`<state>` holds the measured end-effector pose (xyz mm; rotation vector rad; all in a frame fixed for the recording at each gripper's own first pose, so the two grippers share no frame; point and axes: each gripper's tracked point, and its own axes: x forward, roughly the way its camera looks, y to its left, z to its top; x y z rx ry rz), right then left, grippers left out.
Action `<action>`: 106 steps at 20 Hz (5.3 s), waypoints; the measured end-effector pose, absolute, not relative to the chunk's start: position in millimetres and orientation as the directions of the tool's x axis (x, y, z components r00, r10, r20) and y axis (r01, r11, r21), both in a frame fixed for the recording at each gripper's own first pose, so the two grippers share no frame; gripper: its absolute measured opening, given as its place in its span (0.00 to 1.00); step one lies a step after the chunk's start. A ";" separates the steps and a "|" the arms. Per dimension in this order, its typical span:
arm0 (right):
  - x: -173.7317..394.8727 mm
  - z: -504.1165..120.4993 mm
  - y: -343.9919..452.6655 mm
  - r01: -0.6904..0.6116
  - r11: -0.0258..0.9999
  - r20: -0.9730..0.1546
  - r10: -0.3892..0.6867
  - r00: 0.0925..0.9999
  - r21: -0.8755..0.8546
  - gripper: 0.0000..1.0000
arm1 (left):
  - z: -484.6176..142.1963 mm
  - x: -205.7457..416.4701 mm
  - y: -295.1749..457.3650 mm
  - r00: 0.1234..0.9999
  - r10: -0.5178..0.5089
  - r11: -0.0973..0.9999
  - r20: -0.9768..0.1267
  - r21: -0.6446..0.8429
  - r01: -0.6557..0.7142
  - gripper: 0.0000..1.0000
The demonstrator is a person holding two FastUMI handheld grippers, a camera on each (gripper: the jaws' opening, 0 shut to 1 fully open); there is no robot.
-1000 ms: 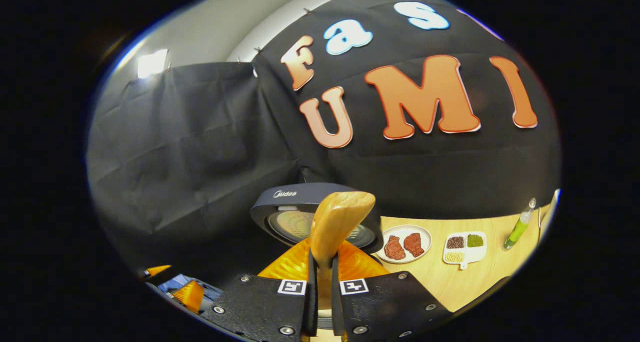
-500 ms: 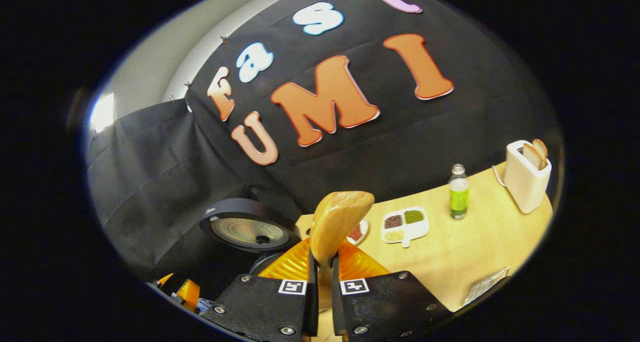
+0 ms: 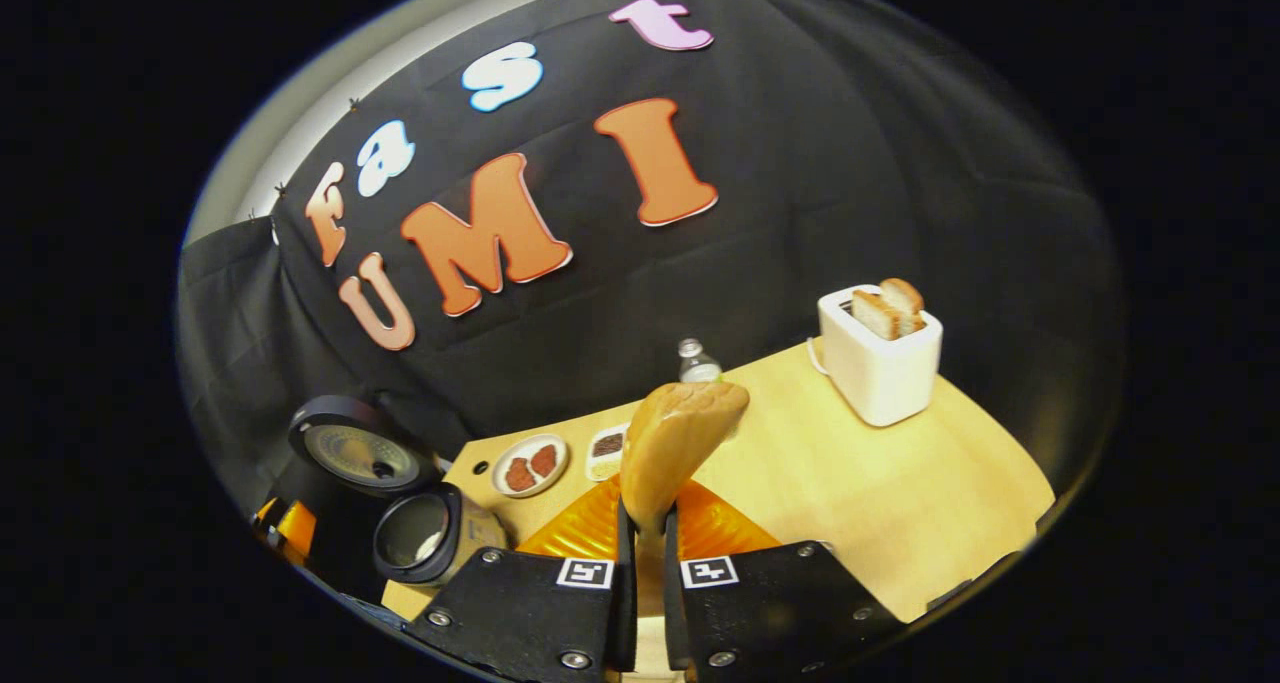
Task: Close the left gripper, press the button to open the rice cooker; take a wooden spoon from the chopstick holder with the right hand, scoop a spoonful of rice and pour it into the rice cooker, then put the wooden spoon back into the chopstick holder.
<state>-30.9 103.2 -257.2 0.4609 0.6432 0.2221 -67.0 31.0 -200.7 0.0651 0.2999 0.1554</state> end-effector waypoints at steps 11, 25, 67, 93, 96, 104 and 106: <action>-40.8 -342.4 50.3 0.053 0.913 -0.644 0.243 0.725 0.404 0.11 | -219.1 -68.6 -0.4 0.923 0.141 0.988 -0.357 0.107 -0.109 0.92; -74.7 -395.6 67.5 0.101 0.943 -0.778 0.199 0.596 0.318 0.14 | -209.8 -27.8 62.1 0.917 0.201 0.979 -0.346 0.098 -0.177 0.95; -48.7 -216.2 50.5 -0.033 0.961 -0.552 0.185 0.813 0.274 0.81 | -254.2 78.5 138.1 0.507 -0.073 0.953 -0.859 -0.210 -0.218 0.91; -49.7 -227.4 109.1 -0.205 0.934 -0.536 0.337 0.774 0.292 0.82 | -367.4 6.5 101.1 0.222 -0.041 0.993 -0.974 -0.065 -0.102 0.95; -41.5 -215.1 117.4 -0.232 0.928 -0.495 0.354 0.793 0.291 0.82 | -361.2 21.6 107.3 0.450 0.030 0.984 -0.892 -0.054 -0.172 0.95; -25.9 -169.8 145.0 -0.317 0.918 -0.371 0.388 0.843 0.240 0.81 | -274.7 0.0 67.2 0.833 0.158 0.984 -0.529 0.018 -0.175 0.93; -27.0 -158.1 153.8 -0.338 0.913 -0.341 0.400 0.851 0.227 0.81 | -244.1 -9.6 56.7 0.891 0.160 0.987 -0.425 0.086 -0.136 0.93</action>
